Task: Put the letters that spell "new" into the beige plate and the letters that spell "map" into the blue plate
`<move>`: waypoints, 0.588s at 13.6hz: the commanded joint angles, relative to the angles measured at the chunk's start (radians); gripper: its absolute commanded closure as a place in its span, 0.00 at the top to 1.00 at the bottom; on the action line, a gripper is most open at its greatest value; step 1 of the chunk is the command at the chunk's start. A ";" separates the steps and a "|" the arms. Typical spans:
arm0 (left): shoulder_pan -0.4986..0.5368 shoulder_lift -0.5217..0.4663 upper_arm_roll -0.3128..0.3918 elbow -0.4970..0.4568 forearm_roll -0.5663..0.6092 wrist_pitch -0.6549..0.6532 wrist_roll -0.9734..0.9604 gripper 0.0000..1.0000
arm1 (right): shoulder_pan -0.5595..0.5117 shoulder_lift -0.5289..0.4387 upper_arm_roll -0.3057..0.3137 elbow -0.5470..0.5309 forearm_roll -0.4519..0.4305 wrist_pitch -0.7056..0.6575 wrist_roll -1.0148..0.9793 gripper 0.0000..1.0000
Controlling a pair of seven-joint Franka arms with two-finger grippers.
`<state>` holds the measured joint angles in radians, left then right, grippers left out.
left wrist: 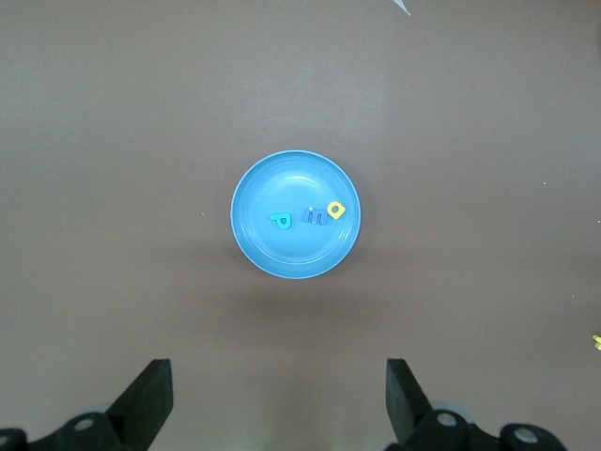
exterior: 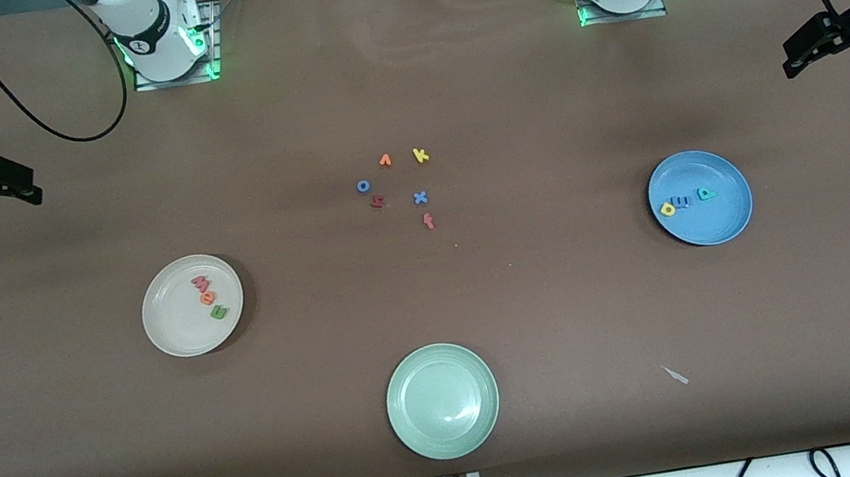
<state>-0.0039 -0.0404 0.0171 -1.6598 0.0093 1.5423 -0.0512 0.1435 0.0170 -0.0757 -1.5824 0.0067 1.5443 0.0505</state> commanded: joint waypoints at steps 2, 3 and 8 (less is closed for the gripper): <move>0.004 -0.009 0.004 -0.011 -0.034 0.001 0.027 1.00 | 0.022 0.001 -0.001 0.005 -0.010 -0.007 0.005 1.00; 0.004 -0.009 0.004 -0.011 -0.034 0.001 0.027 1.00 | 0.022 0.003 -0.001 0.004 -0.010 -0.007 0.003 1.00; 0.004 -0.007 0.004 -0.012 -0.034 0.001 0.027 1.00 | 0.021 0.008 -0.001 0.004 -0.010 -0.007 0.000 1.00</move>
